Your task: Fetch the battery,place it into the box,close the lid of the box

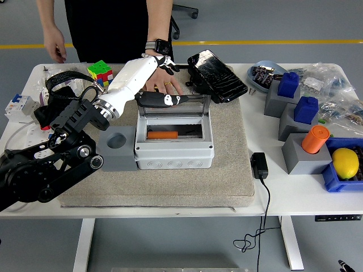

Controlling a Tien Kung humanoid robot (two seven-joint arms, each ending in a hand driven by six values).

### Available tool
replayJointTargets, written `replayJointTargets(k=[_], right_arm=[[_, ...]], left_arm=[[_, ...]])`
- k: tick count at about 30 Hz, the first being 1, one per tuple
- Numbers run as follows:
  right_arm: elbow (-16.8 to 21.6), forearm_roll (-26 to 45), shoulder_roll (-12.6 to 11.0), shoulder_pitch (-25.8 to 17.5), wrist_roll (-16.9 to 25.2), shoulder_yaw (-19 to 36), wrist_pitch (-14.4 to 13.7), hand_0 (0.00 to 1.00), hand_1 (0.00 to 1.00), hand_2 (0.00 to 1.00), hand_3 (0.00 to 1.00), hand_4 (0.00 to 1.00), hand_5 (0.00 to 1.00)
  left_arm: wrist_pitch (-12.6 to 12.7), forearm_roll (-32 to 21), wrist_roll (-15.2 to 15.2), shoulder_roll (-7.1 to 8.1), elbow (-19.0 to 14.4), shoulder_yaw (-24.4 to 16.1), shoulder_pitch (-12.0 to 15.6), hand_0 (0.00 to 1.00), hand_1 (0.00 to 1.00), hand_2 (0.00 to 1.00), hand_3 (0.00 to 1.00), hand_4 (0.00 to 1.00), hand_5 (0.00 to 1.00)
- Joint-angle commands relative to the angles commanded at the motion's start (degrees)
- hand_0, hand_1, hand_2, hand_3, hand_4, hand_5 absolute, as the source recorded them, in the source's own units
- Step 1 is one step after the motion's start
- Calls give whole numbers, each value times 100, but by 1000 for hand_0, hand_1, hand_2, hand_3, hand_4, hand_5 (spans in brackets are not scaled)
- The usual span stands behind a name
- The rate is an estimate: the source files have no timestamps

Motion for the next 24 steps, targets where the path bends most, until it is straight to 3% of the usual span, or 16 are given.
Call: replayJointTargets(k=[3, 4, 9, 10, 11, 19, 24], right_arm=[[2, -1, -3, -2, 0, 5, 1, 565, 556, 500, 464, 823, 373], [3, -2, -2, -3, 1, 10, 1, 565, 557, 499, 465, 823, 373], [6, -3, -1, -6, 5, 12, 5, 565, 557, 499, 465, 823, 373], [6, -3, -3, -6, 5, 13, 5, 565, 556, 499, 465, 823, 374], [6, -5, -4, -7, 6, 14, 4, 565, 556, 499, 465, 823, 374], [5, -1, -3, -7, 3, 13, 9, 565, 558, 499, 464, 823, 373], [5, 5, 0, 2, 6, 4, 13, 565, 557, 499, 464, 823, 373]], left_arm=[[-341, 59, 356, 40, -69, 59, -26, 712, 722, 666, 686, 988, 529], [-424, 66, 435, 56, -103, 66, -29, 587, 638, 602, 657, 990, 533], [-884, 8, 823, 202, -452, 62, -20, 587, 638, 602, 657, 990, 533], [-952, -17, 876, 234, -531, 62, -10, 478, 588, 565, 635, 990, 532], [-1012, -42, 921, 265, -611, 64, 2, 478, 588, 565, 635, 990, 532], [-1201, -233, 1080, 428, -1155, 137, 132, 446, 564, 548, 622, 993, 536], [-1144, -365, 1009, 306, -964, 396, 178, 435, 556, 540, 620, 998, 549]])
